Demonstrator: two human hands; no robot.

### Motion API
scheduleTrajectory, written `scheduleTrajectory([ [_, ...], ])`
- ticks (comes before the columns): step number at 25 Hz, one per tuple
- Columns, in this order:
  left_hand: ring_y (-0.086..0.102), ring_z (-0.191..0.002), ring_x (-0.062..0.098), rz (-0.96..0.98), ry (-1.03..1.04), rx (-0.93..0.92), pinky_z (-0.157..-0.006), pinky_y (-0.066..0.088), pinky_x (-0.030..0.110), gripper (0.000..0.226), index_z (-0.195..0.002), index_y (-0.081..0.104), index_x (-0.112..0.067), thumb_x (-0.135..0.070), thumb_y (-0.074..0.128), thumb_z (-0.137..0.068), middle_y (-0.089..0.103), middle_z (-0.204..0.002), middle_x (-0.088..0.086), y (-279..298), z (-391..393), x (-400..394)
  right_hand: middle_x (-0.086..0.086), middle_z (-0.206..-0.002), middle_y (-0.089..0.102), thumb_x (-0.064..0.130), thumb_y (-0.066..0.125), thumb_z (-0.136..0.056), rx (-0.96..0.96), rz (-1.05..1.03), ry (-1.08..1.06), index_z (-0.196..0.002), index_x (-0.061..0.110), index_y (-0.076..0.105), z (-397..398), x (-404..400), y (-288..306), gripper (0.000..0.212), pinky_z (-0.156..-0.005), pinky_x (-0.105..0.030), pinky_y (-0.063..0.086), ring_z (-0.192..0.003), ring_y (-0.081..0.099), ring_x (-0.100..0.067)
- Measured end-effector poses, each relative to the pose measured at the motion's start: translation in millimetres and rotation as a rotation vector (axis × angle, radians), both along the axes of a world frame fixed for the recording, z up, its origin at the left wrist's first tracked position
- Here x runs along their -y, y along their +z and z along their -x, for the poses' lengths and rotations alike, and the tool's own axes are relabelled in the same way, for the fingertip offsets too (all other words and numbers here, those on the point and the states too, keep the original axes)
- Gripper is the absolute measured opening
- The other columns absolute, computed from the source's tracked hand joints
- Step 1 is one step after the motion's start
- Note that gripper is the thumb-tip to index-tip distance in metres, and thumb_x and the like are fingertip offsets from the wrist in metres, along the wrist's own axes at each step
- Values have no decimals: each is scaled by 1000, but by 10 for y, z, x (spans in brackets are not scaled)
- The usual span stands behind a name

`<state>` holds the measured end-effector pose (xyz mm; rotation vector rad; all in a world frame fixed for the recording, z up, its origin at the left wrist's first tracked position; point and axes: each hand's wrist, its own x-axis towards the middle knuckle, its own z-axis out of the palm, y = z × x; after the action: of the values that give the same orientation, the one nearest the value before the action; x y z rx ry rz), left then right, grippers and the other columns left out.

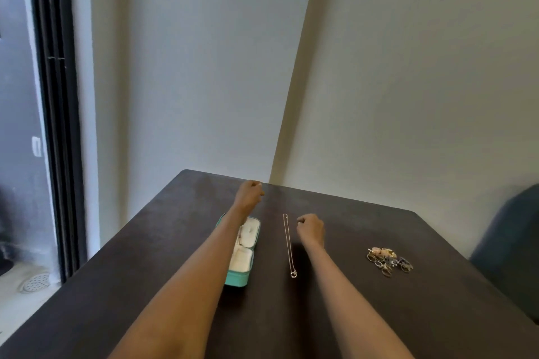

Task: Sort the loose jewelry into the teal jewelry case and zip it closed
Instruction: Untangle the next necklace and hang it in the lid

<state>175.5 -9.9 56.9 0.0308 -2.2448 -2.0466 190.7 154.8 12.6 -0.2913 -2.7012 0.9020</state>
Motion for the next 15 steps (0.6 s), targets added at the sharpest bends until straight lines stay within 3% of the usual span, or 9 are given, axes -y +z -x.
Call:
scheduleTrajectory([
  [5,46,-78,21,109,-23,38,-69,36,28,27,-67,48,-19,-3,41,-88,53,-84,9,-72,305,-302,-13,-95,70,9,51,-90,36,-62,13,-86,5,71,348,44,-91,21,-77,-35,50,-96,65,-32],
  [7,49,-83,22,110,-29,50,-73,38,28,19,-89,59,-12,-2,43,-87,57,-92,10,-89,429,-341,-14,-97,68,17,54,-92,55,-116,-3,-89,4,67,452,80,-71,18,-76,-35,49,-98,64,-34],
  [9,52,-89,21,105,-34,55,-77,43,30,28,-113,58,-6,-3,46,-88,61,-103,11,-116,518,-372,-16,-107,67,21,54,-94,66,-196,-1,-99,1,63,515,98,-85,22,-78,-35,49,-103,62,-34],
  [12,56,-96,23,110,-29,56,-83,47,32,31,-120,56,-7,-5,49,-89,61,-115,12,-144,564,-396,-16,-109,67,24,53,-95,38,-299,10,-101,1,62,535,91,-115,25,-78,-34,48,-104,62,-33],
  [15,55,-90,21,102,-29,57,-74,48,29,30,-120,55,-7,-6,50,-90,62,-113,13,-163,530,-425,-14,-103,69,29,54,-94,38,-337,34,-95,3,66,558,68,-150,28,-74,-32,48,-99,64,-31],
])
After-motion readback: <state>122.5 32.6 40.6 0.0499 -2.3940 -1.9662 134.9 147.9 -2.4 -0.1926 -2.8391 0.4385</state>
